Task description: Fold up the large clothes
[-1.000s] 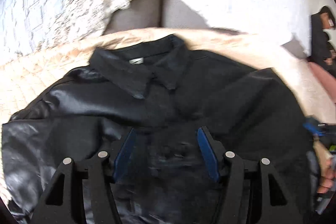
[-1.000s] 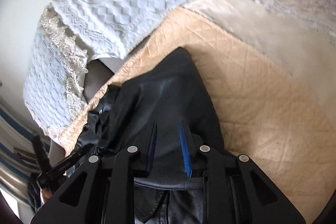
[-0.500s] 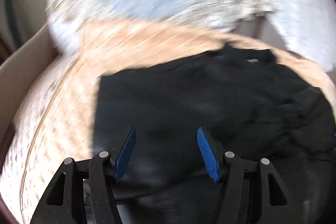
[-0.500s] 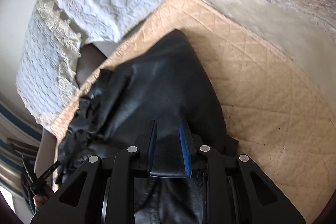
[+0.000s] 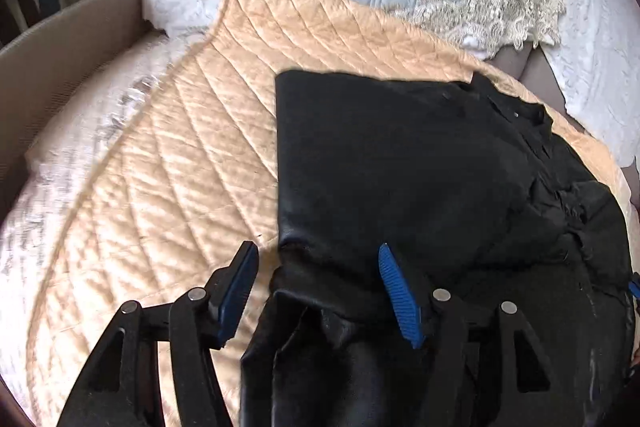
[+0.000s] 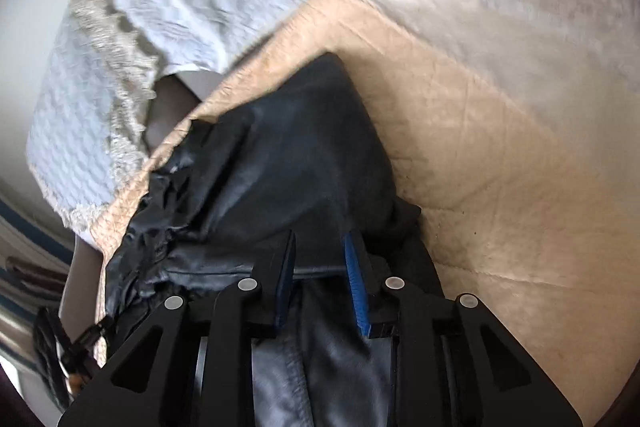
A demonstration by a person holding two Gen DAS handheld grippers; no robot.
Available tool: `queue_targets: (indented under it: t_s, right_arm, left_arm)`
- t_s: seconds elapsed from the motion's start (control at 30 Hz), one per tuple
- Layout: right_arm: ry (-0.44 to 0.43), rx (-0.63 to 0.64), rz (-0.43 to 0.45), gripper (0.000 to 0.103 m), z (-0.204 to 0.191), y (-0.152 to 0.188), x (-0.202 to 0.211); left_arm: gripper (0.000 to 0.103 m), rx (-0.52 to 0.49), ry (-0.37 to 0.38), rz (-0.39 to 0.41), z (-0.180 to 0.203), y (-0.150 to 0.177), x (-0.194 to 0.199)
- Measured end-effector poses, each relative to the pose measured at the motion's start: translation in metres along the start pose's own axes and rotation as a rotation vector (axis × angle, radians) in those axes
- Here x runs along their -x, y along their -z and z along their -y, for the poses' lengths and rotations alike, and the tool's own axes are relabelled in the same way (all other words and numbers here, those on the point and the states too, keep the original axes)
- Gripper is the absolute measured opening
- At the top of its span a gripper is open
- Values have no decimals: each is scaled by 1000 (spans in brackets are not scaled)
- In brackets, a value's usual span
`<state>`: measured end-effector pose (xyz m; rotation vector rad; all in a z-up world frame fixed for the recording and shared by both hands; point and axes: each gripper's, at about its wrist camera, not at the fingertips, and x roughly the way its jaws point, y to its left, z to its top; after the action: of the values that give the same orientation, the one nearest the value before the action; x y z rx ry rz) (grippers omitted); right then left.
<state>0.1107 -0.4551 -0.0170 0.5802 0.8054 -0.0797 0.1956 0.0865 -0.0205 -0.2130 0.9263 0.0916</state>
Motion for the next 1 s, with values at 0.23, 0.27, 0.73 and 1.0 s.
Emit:
queue_targets:
  t_s: [0.23,0.27,0.73,1.0]
  right_arm:
    - [39,44,-26,37,-11,33,37]
    - [36,57,-25,40,-15,44,45]
    - [89,165,-131,43,-36,135,61]
    - [-8,212,-111,43,-57,160,73]
  left_arm:
    - [65,-56,54,14,-3,39,53]
    - [65,-75,70,22,-2,48,64]
    - [65,-110,73,-60,9,123,98]
    - [65,-145,205,-47,33,139,125]
